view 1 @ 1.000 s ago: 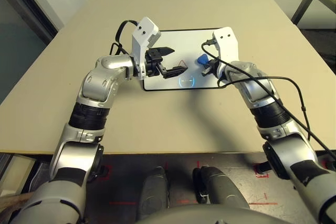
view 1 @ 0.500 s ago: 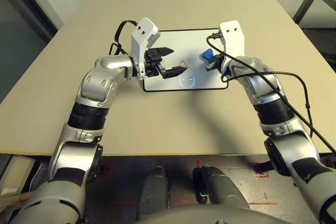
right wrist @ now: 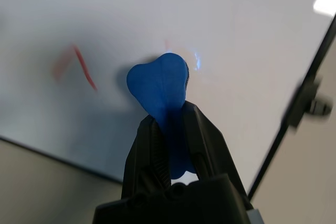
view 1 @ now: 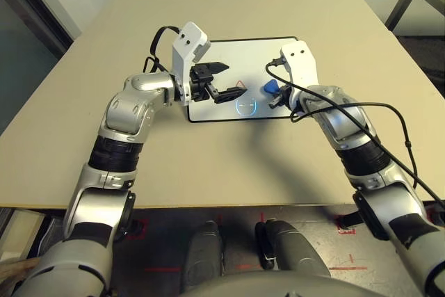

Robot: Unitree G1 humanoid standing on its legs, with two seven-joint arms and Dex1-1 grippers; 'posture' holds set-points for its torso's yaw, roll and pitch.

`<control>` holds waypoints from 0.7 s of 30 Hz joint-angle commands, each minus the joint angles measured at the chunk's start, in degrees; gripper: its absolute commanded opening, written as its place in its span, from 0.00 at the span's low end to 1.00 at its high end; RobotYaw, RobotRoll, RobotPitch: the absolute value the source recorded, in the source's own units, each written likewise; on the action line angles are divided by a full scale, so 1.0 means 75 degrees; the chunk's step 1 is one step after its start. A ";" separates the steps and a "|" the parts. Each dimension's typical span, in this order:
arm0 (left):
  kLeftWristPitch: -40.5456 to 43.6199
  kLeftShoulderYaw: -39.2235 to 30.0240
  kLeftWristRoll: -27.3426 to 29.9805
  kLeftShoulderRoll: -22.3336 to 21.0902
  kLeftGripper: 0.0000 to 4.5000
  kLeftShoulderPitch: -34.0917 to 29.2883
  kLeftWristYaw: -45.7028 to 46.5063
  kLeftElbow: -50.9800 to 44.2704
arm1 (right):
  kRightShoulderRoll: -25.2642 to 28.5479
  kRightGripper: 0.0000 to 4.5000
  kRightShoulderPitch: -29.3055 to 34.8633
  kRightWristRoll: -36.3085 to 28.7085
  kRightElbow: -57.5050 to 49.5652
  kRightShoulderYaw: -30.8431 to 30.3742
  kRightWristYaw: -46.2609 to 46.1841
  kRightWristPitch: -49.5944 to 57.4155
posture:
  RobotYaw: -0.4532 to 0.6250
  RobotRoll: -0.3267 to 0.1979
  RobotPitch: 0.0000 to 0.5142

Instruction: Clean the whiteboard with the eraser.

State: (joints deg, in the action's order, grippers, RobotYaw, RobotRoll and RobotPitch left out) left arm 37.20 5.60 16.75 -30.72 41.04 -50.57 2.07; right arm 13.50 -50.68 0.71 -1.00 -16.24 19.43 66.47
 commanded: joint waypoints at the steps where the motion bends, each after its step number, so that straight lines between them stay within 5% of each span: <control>1: 0.0005 -0.0013 0.0015 -0.0064 1.00 -0.0042 -0.0007 -0.0072 | -0.0141 0.12 -0.0282 -0.0054 0.0144 0.0339 -0.0143 -0.0220 | 0.41 0.62 0.19; 21: 0.0121 -0.0022 0.0114 -0.0069 1.00 -0.0092 0.0078 -0.0239 | 0.0166 0.12 0.0357 -0.0060 0.0161 -0.0374 0.0134 0.0517 | 0.41 0.62 0.19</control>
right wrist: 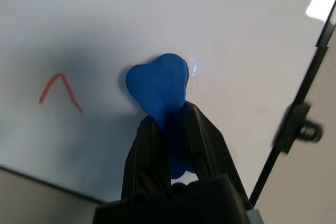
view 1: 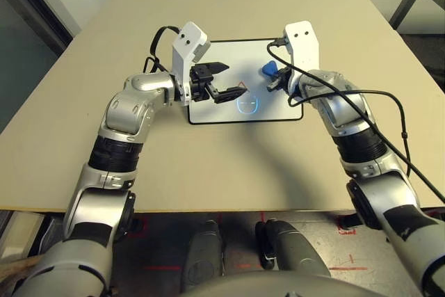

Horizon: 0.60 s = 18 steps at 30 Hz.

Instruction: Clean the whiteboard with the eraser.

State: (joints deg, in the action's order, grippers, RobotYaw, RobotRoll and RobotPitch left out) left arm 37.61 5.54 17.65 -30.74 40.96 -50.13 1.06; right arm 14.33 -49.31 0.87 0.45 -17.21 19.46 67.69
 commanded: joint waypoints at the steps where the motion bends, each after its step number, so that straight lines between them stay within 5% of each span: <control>1: 0.0065 -0.0009 0.0000 -0.0069 1.00 -0.0080 0.0024 -0.0103 | 0.0069 0.12 0.0181 -0.0090 -0.0090 -0.0277 0.0159 0.0406 | 0.41 0.62 0.19; 18: 0.0065 0.0008 0.0034 -0.0074 1.00 -0.0121 0.0060 -0.0104 | -0.0033 0.12 -0.0392 -0.0018 0.0346 0.0117 -0.0021 -0.0209 | 0.42 0.62 0.20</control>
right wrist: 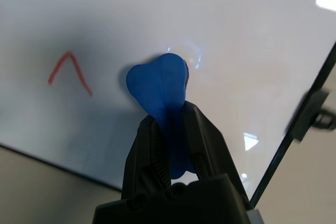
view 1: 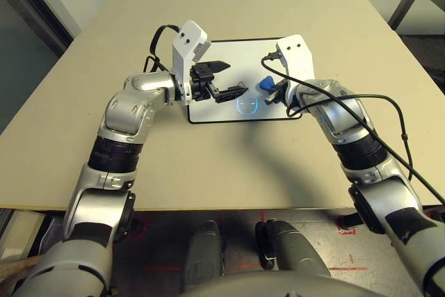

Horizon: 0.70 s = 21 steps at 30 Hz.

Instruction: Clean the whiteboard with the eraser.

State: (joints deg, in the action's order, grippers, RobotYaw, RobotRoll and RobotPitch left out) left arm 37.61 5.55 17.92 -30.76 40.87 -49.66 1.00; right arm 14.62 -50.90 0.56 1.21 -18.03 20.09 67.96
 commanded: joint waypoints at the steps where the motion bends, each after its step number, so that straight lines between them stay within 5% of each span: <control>1: 0.0072 -0.0001 0.0003 -0.0069 1.00 -0.0120 0.0009 -0.0112 | -0.0080 0.12 -0.0240 0.0031 0.0339 0.0278 -0.0138 -0.0337 | 0.42 0.62 0.19; 21: 0.0155 -0.0048 0.0037 -0.0124 1.00 -0.0172 0.0066 -0.0237 | 0.0151 0.12 0.0348 -0.0173 -0.0379 -0.0428 0.0429 0.0566 | 0.43 0.62 0.18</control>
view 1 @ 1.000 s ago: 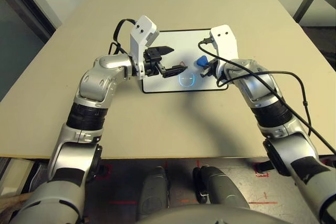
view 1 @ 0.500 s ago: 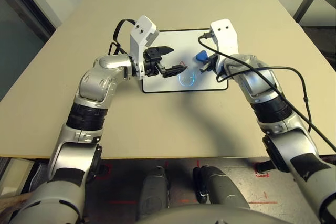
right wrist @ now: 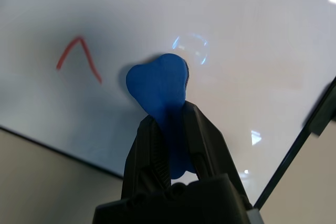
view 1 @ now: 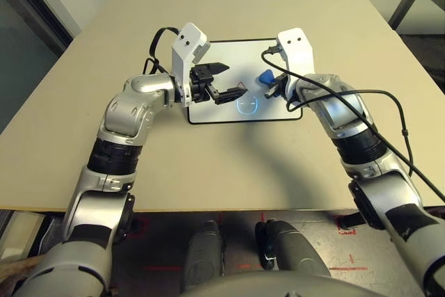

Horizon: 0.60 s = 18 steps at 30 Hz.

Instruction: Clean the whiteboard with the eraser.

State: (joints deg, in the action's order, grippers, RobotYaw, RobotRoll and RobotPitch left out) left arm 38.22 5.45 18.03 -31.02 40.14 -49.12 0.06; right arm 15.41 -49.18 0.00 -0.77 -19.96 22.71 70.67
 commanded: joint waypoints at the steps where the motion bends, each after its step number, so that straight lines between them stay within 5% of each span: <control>1: 0.0068 -0.0041 0.0020 -0.0097 1.00 -0.0069 -0.0009 -0.0094 | 0.0056 0.12 0.0084 -0.0098 -0.0163 -0.0163 0.0095 0.0161 | 0.43 0.62 0.18; 18: -0.0414 -0.0179 -0.0356 -0.0926 1.00 -0.0210 -0.0096 0.0882 | -0.0125 0.12 -0.0164 -0.0056 -0.0275 -0.1171 0.0586 -0.0345 | 0.44 0.62 0.19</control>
State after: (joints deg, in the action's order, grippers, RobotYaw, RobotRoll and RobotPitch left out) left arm 35.66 4.45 15.73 -37.52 39.56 -49.53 5.83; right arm 14.74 -50.96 -0.09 -1.86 -26.84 26.52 68.52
